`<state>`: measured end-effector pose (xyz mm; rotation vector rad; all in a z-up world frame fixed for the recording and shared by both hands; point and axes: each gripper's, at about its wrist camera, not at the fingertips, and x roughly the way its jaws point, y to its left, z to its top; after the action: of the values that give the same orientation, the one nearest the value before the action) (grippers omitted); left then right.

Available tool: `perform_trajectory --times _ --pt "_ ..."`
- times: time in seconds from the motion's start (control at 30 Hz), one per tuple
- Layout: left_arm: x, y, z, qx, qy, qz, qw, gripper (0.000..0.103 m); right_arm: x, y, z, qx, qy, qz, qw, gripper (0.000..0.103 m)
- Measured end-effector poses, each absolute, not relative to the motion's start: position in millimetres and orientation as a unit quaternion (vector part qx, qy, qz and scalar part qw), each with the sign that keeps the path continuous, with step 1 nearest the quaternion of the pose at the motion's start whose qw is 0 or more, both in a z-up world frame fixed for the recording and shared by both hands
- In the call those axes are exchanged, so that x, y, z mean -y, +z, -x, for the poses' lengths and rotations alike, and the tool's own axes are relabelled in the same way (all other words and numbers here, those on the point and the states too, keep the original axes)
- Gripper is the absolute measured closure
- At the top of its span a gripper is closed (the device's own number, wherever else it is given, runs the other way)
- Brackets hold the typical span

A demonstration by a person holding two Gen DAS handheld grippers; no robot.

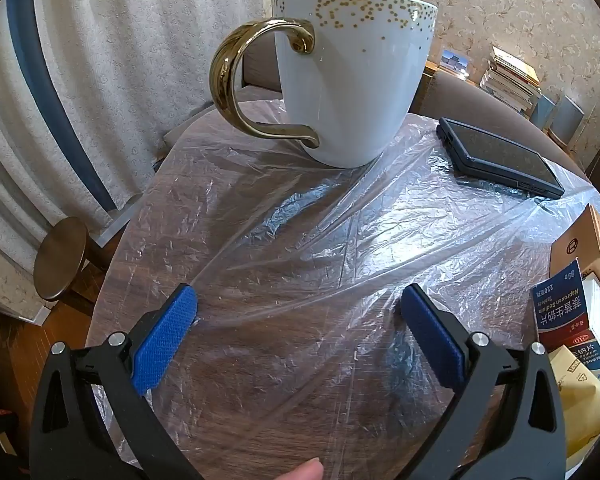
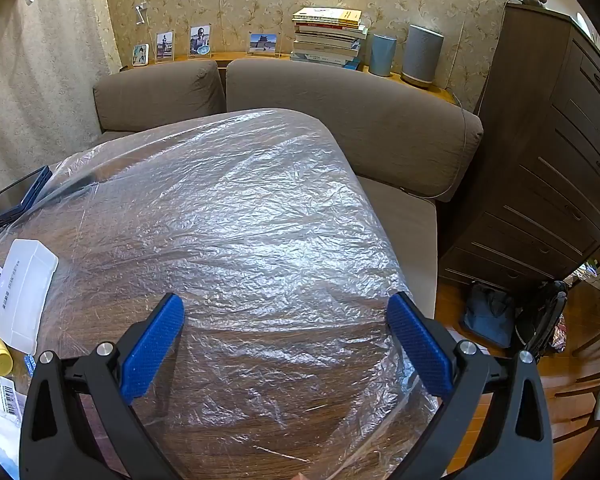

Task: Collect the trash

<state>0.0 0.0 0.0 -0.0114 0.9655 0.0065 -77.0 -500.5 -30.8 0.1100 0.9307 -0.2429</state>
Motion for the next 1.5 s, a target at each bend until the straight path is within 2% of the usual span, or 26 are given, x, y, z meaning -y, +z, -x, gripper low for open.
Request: perform_trajectory --times 1.5 --pt "0.0 -0.8 1.1 -0.464 0.009 0.009 0.886 0.001 500.5 -30.5 76.4 -0.447 -0.117 -0.053 0.885 0.004"
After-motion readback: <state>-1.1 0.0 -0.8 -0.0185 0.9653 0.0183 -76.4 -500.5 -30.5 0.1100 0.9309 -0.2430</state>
